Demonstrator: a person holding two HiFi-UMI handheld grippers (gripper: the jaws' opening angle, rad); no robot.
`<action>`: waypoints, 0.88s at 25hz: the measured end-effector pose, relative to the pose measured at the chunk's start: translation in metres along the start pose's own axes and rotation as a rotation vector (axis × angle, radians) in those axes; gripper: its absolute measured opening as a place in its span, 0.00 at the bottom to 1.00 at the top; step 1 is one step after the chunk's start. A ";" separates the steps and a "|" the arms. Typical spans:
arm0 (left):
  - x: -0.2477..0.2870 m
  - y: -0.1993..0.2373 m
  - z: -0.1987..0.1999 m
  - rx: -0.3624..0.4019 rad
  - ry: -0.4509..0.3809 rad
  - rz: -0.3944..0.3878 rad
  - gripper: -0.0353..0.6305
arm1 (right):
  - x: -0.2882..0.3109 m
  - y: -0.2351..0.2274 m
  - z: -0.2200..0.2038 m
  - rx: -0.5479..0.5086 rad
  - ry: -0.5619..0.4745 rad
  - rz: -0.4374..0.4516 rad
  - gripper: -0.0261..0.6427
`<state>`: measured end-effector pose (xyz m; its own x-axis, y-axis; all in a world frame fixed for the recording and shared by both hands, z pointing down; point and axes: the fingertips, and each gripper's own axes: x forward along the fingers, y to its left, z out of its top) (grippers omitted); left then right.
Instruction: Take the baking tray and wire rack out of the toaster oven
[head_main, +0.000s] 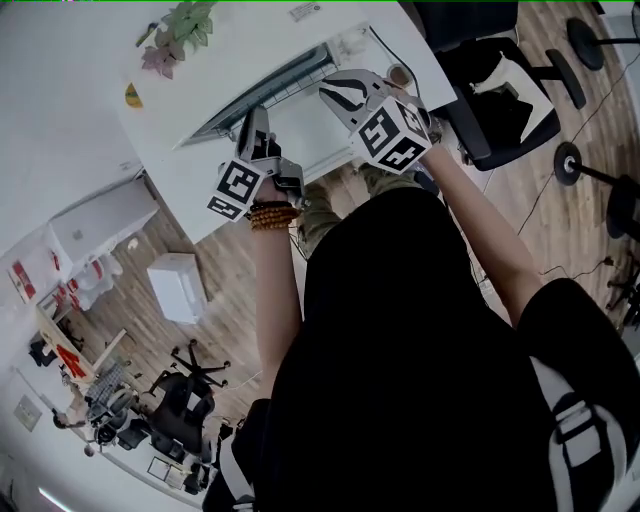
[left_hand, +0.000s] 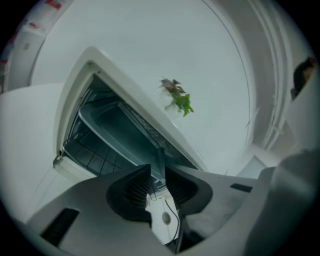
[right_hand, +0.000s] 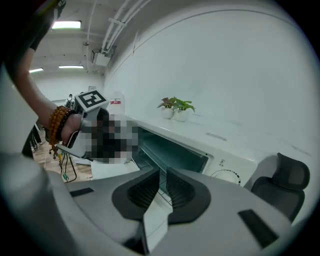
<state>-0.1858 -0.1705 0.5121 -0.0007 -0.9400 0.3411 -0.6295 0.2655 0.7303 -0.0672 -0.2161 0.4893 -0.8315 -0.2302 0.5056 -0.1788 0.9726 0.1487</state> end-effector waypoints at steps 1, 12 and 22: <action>0.004 0.008 0.001 -0.070 -0.011 0.004 0.17 | 0.004 0.002 0.000 0.007 0.002 0.001 0.09; 0.023 0.081 0.006 -0.526 -0.104 0.078 0.28 | 0.060 -0.011 -0.028 0.849 0.040 -0.190 0.09; 0.035 0.086 0.019 -0.564 -0.184 0.064 0.28 | 0.088 -0.015 -0.037 1.404 -0.244 -0.137 0.11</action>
<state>-0.2551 -0.1848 0.5757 -0.1908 -0.9268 0.3233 -0.1142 0.3481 0.9305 -0.1181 -0.2521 0.5628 -0.8078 -0.4520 0.3783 -0.5062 0.2032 -0.8381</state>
